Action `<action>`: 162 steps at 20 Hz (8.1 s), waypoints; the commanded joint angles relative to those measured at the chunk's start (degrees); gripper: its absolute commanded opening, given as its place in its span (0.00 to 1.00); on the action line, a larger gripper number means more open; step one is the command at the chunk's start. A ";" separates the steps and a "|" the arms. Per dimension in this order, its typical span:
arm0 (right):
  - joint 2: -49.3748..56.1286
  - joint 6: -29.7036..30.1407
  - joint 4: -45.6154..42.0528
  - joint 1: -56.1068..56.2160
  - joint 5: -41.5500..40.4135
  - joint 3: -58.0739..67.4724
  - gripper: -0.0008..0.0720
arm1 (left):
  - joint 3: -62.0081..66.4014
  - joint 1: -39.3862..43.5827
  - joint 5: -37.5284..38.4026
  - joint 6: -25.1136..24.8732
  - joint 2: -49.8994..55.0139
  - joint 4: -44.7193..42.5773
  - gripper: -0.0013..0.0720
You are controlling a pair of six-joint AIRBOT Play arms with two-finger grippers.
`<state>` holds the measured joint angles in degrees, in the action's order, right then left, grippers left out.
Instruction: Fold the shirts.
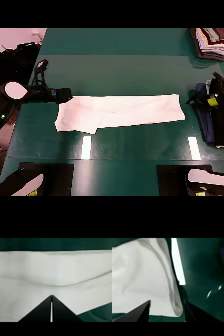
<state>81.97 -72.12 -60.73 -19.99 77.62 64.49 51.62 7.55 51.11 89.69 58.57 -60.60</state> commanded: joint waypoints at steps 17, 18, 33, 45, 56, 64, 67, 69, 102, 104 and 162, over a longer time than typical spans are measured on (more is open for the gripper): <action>7.02 9.66 18.40 6.78 2.51 3.39 0.03 | 17.99 25.11 -9.11 3.72 31.82 6.99 0.05; 4.50 9.64 22.49 6.78 2.51 3.39 0.03 | 19.93 25.59 -8.46 3.43 33.81 7.02 0.05; -8.83 6.27 30.62 28.46 -0.59 21.51 0.03 | 25.11 26.64 -5.75 2.84 38.95 2.58 0.05; -3.26 6.69 31.12 58.84 -22.80 22.21 0.04 | 29.57 10.29 7.17 2.84 17.70 -17.42 0.05; 24.63 4.24 27.02 78.03 -18.95 42.64 0.61 | 30.10 -8.90 13.46 2.82 -4.63 -32.44 0.05; 9.22 -2.12 12.66 60.26 -13.16 18.56 0.60 | 30.10 -8.90 14.97 2.86 -4.63 -29.83 0.05; 4.52 -2.51 12.50 51.06 -15.45 6.45 0.77 | 30.10 -8.90 14.93 2.86 -4.63 -27.50 0.05; 4.11 -2.51 15.47 46.05 -17.70 1.16 0.92 | 30.10 -8.90 14.86 2.86 -4.63 -26.53 0.05; 0.98 0.00 9.75 3.54 -13.09 27.30 0.04 | 28.68 17.94 -4.55 6.75 -4.50 -15.06 0.05; 1.42 0.00 10.08 -3.93 -13.77 27.23 0.04 | 28.68 17.94 -4.48 9.38 -3.93 -15.06 0.05; -27.30 -2.82 0.31 22.08 -21.18 8.79 0.11 | 28.70 17.94 0.33 2.89 2.84 -9.75 0.05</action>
<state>54.72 -74.96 -57.60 -5.15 59.05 73.01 80.29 25.47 51.42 92.58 61.41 -70.39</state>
